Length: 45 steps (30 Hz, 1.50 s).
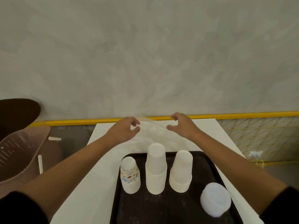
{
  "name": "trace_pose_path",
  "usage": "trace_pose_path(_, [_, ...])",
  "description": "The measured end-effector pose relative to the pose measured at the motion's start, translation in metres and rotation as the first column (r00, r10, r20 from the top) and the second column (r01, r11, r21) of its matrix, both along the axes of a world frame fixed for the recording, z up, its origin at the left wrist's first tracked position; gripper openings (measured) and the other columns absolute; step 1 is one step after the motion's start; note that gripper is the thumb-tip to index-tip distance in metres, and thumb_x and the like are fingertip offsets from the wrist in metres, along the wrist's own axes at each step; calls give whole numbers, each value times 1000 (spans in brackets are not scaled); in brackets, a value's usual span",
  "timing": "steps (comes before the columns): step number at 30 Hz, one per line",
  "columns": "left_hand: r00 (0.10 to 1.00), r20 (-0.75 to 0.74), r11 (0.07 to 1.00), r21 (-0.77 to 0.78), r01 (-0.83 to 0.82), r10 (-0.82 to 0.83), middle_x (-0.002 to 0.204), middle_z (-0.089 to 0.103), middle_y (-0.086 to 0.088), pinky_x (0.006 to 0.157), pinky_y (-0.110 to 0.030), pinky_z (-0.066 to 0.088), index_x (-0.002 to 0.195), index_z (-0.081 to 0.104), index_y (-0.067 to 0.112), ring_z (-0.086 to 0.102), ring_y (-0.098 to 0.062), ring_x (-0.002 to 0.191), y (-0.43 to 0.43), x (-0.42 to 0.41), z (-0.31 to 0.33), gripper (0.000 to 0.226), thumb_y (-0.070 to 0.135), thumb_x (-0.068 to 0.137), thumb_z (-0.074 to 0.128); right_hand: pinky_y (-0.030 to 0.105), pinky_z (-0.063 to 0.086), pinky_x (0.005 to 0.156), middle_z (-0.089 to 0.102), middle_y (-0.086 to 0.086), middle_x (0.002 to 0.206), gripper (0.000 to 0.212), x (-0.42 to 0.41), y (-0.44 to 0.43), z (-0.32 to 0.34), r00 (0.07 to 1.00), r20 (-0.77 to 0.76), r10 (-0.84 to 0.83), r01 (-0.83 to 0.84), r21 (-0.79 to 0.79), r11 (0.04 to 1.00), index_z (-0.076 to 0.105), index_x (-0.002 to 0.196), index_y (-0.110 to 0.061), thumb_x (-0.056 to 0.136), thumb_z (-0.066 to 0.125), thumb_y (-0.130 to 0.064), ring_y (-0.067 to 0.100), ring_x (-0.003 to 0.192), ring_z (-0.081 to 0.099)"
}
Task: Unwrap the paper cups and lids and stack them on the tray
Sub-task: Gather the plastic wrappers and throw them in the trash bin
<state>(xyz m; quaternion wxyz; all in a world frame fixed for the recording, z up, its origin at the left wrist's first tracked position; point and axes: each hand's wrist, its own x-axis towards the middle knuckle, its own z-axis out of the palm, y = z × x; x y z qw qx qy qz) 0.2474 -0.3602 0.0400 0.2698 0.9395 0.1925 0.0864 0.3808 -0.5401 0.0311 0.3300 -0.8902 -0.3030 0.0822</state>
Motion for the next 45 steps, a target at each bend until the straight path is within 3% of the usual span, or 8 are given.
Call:
trace_pose_path(3, [991,-134,994,102,29,-15,124,53,0,91,-27,40,123,52,18,52,-17,112,17,11,-27,32,30,93,50,37,36,105,34,6,144,70,17,12,-26,993,93,75,-48,-264,963,31,140,-13,83,66,-34,24,133,32])
trace_pose_path(7, [989,-148,997,74,16,-4,126,52,-3,91,-26,39,124,51,17,52,-18,112,32,31,-49,34,30,93,50,42,22,113,25,9,149,88,49,27,-59,928,278,247,16,-694,720,22,144,-13,78,64,-53,30,137,25])
trace_pose_path(17, [992,-123,1000,9,2,-1,126,52,-2,92,-25,39,125,51,19,50,-18,114,52,66,-78,34,29,93,51,50,12,114,34,14,145,70,95,49,-107,822,375,428,136,-860,492,31,139,-13,85,56,-50,33,136,29])
trace_pose_path(23, [992,-123,1000,6,0,1,130,49,-2,94,-26,39,128,48,19,49,-18,117,51,66,-84,37,29,92,52,32,40,90,56,10,121,31,93,51,-93,799,482,360,144,-735,663,44,126,-9,95,42,-10,25,111,52])
trace_pose_path(28, [1000,-5,997,68,-24,24,140,39,0,101,-31,35,135,40,19,40,-18,128,43,64,-65,52,31,89,58,31,32,67,63,12,105,25,85,49,-40,783,585,212,191,-550,813,49,114,-6,91,40,0,31,98,58])
trace_pose_path(36, [979,201,945,323,-41,-26,155,14,-7,117,-37,14,146,18,14,14,-27,143,22,52,-20,90,38,77,71,23,39,44,57,13,46,13,40,35,32,563,821,90,30,-129,991,62,61,-2,60,72,5,32,40,53])
trace_pose_path(41, [975,223,869,479,-120,12,155,13,-7,116,-46,-2,148,5,17,6,-31,144,13,36,7,104,45,73,72,34,44,62,67,15,76,17,3,14,68,573,812,114,-79,-83,993,66,92,-5,89,51,-12,36,72,61])
trace_pose_path(45, [976,198,872,459,-169,85,142,39,-7,115,-47,11,143,27,18,33,-30,134,9,18,29,77,44,80,64,35,41,76,66,12,100,26,-23,-8,94,610,788,86,-73,-52,996,62,110,-11,97,43,-22,32,96,57])
